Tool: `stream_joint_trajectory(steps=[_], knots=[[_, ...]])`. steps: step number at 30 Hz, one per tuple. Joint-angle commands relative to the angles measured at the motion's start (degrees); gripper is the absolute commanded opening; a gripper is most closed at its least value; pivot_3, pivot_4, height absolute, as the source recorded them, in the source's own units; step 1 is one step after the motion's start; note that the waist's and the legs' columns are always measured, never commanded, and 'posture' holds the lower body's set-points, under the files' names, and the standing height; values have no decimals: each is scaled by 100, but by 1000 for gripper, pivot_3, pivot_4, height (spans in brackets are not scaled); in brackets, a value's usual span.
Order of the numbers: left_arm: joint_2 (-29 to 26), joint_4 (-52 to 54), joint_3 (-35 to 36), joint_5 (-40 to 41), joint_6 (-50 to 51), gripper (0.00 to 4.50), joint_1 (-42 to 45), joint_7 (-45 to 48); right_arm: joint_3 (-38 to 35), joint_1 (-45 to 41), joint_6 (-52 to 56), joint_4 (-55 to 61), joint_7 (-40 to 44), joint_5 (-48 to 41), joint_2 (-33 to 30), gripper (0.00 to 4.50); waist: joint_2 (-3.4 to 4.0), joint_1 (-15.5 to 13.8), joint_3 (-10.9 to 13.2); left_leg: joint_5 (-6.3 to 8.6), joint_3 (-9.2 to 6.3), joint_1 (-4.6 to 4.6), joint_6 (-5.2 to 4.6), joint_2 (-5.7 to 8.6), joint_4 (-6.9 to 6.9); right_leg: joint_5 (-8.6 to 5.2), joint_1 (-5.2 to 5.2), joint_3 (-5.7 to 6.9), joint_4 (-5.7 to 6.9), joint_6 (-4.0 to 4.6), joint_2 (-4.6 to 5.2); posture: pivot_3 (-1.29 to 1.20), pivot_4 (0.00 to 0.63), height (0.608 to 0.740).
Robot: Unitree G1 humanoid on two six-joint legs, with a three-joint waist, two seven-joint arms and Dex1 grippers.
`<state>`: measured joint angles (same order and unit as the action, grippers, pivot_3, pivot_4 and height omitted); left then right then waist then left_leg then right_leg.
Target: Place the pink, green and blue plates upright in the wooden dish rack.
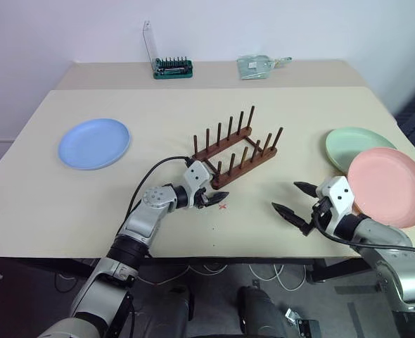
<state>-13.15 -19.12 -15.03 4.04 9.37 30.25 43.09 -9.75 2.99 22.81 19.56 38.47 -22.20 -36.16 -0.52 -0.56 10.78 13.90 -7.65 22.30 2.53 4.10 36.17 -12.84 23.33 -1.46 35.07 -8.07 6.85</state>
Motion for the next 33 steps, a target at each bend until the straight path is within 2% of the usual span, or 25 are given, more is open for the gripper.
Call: stream_joint_trajectory(steps=[1,2,3,9,15,17,19,21,22,25,27,28,29,30,33], knots=[[-95,-160,-105,-207,-31,1218,-47,30,-90,-40,-67,258,-49,-21,15,4500,0,3,0,0,0,-1,0,-2,-1,0,0,0,1,0,-1,0,150,740],[-132,-185,-106,-206,-149,837,-30,116,-94,-38,-59,257,-44,-5,-12,4500,2,4,-1,0,0,-2,0,-2,-2,0,0,0,2,0,-1,0,150,740],[-160,-208,-101,-204,-241,773,-20,184,-93,-35,-50,264,-47,8,-29,4500,2,6,-1,0,0,-2,0,-2,-2,0,0,0,2,0,-2,0,150,740],[-531,-834,-92,-31,-950,774,544,1464,-234,24,-107,127,56,27,-178,4500,0,24,0,0,1,-1,0,-3,-2,0,2,0,2,0,-3,0,150,740],[-575,-1755,-24,-1,-1585,774,1060,2214,-179,47,-218,47,86,102,-117,4500,-3,11,1,1,1,3,-1,-2,-2,-2,3,1,0,-1,-3,0,150,740],[-533,-1984,51,59,-1764,1841,1146,2367,-150,63,-287,-13,93,149,-93,4500,-3,9,2,1,1,4,-2,-1,-2,-2,3,1,0,-2,-3,0,150,740],[-577,-2124,115,-6,-1800,2726,1169,2267,-165,128,-328,-5,104,165,-90,4500,-3,10,1,1,1,3,-3,-1,-2,-2,3,1,0,-3,-3,0,150,740],[-691,-2211,229,-79,-1484,3775,1155,2001,-164,146,-337,-21,116,188,-109,4500,-3,24,1,2,-1,3,-3,-2,-2,-3,3,1,0,-3,-3,0,150,740],[-774,-2158,279,-57,-1400,4158,1089,2001,-141,122,-333,-41,112,215,-115,4500,-3,42,1,2,-1,2,-4,-2,-2,-3,3,1,2,-3,-3,0,150,740],[-1082,-1629,460,90,-1078,4158,702,2050,-13,12,-217,-65,68,305,-123,4500,-2,150,1,2,-2,-2,-4,-3,-4,-3,3,1,8,-4,-4,0,150,740],[-1306,-1033,626,320,-665,4237,327,2123,102,-65,-201,-119,23,437,-131,3975,0,218,0,2,-1,-11,-4,-9,-9,-3,5,-1,14,-3,-8,0,150,740],[-1413,-733,697,435,-467,3944,121,2165,153,-103,-169,-126,21,468,-132,3674,1,238,-1,2,-2,-13,-4,-10,-12,-3,5,0,18,-2,-9,0,150,740],[-1520,-421,740,524,-313,3705,-91,2201,209,-148,-149,-127,16,505,-129,3184,2,263,-1,2,-5,-13,-4,-11,-13,-3,5,0,20,-1,-10,0,150,740],[-1603,-87,774,620,-161,3402,-297,2217,260,-202,-107,-121,9,514,-117,2731,3,282,-2,2,-6,-14,-4,-11,-14,-3,6,0,20,-1,-10,0,150,740],[-1725,673,792,821,263,1951,-682,2192,363,-330,-3,-100,-4,520,-84,1145,4,260,-2,2,-8,-12,-4,-10,-12,-3,4,0,18,-1,-8,0,150,740]])
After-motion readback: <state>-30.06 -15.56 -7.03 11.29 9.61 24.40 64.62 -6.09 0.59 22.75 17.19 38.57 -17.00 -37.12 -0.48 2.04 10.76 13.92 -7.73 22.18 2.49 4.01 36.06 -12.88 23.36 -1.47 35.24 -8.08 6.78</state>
